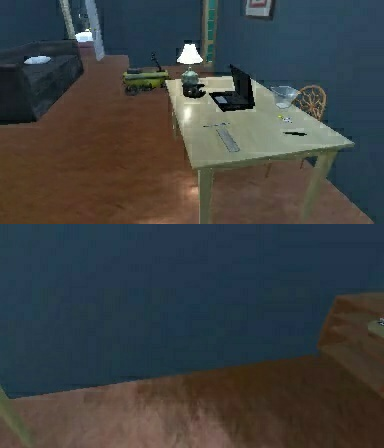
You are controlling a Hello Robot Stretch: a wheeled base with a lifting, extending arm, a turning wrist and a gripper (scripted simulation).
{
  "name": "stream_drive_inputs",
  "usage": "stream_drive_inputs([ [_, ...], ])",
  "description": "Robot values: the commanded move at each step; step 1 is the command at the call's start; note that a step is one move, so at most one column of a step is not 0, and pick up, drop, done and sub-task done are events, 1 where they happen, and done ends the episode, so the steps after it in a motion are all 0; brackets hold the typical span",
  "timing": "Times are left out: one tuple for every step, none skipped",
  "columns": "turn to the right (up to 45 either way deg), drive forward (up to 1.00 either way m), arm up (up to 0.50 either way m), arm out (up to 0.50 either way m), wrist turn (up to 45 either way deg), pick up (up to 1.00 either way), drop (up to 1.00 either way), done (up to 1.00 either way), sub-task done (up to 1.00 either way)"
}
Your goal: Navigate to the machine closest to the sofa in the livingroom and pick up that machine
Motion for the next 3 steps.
stream_drive_inputs([
  [0.0, 0.3, 0.0, 0.0, 0.0, 0.0, 0.0, 0.0, 0.0],
  [-45.0, 0.0, 0.0, 0.0, 0.0, 0.0, 0.0, 0.0, 0.0],
  [-30.0, 0.0, 0.0, 0.0, 0.0, 0.0, 0.0, 0.0, 0.0],
])
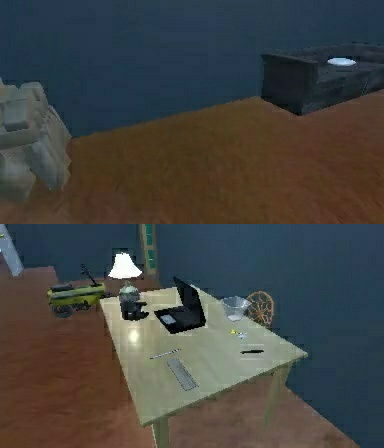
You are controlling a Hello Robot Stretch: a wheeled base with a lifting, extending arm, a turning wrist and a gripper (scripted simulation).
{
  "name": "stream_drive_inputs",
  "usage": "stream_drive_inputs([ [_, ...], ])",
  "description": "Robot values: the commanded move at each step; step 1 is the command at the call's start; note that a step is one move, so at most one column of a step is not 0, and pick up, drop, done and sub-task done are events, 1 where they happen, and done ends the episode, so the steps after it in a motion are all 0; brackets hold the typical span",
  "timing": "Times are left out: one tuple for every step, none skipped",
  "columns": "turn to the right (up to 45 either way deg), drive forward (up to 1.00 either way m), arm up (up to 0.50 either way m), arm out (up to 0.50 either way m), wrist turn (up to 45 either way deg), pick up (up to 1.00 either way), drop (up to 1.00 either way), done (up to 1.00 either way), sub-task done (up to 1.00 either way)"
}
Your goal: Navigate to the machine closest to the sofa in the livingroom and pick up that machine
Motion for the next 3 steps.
stream_drive_inputs([
  [45.0, 0.0, 0.0, 0.0, 0.0, 0.0, 0.0, 0.0, 0.0],
  [45.0, 0.0, 0.0, 0.0, 0.0, 0.0, 0.0, 0.0, 0.0],
  [33.0, 0.0, 0.0, 0.0, 0.0, 0.0, 0.0, 0.0, 0.0],
])
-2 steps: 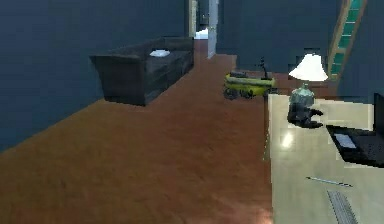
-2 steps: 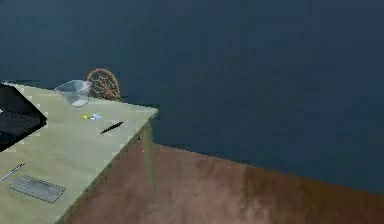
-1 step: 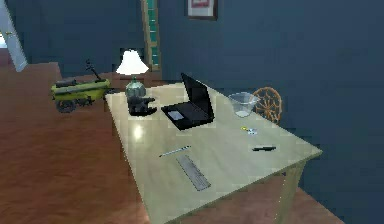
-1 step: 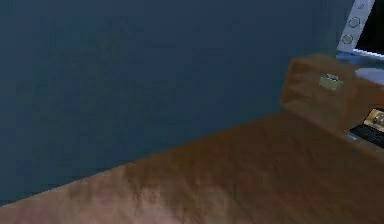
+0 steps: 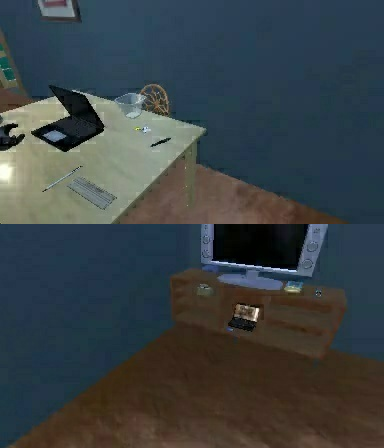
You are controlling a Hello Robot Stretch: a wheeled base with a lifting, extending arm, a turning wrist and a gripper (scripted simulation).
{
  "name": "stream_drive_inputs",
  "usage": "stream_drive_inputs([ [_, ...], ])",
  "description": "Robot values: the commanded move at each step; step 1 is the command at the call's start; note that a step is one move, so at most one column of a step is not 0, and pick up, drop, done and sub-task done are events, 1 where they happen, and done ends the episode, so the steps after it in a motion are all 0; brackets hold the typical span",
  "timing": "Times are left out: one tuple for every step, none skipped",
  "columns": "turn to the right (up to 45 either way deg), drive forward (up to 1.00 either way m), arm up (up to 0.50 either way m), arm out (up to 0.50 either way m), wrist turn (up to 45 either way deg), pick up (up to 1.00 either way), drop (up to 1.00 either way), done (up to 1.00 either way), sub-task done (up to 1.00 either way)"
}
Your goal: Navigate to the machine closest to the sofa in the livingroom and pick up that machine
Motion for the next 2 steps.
stream_drive_inputs([
  [0.0, 0.6, 0.0, 0.0, 0.0, 0.0, 0.0, 0.0, 0.0],
  [-45.0, 0.0, 0.0, 0.0, 0.0, 0.0, 0.0, 0.0, 0.0],
])
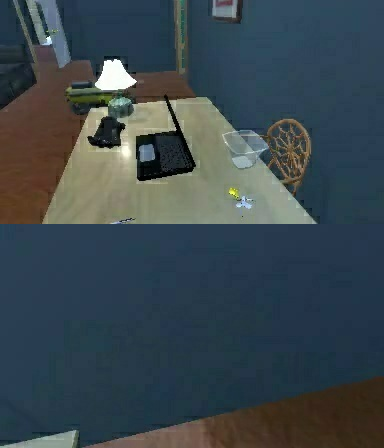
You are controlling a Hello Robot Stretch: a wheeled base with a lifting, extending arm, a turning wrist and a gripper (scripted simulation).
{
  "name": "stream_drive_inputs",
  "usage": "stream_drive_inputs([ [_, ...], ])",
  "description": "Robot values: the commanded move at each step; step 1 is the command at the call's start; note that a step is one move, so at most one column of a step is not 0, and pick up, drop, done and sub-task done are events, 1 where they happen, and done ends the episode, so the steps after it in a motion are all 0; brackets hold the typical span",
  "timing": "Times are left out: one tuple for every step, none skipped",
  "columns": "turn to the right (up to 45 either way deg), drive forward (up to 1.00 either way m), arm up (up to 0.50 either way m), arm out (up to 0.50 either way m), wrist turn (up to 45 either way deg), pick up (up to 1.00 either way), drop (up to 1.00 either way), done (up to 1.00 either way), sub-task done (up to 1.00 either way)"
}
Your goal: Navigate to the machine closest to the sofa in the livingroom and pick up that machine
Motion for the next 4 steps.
stream_drive_inputs([
  [-45.0, 0.0, 0.0, 0.0, 0.0, 0.0, 0.0, 0.0, 0.0],
  [-45.0, 0.0, 0.0, 0.0, 0.0, 0.0, 0.0, 0.0, 0.0],
  [0.0, 0.0, 0.5, 0.0, 0.0, 0.0, 0.0, 0.0, 0.0],
  [0.0, 0.0, 0.38, 0.0, 0.0, 0.0, 0.0, 0.0, 0.0],
])
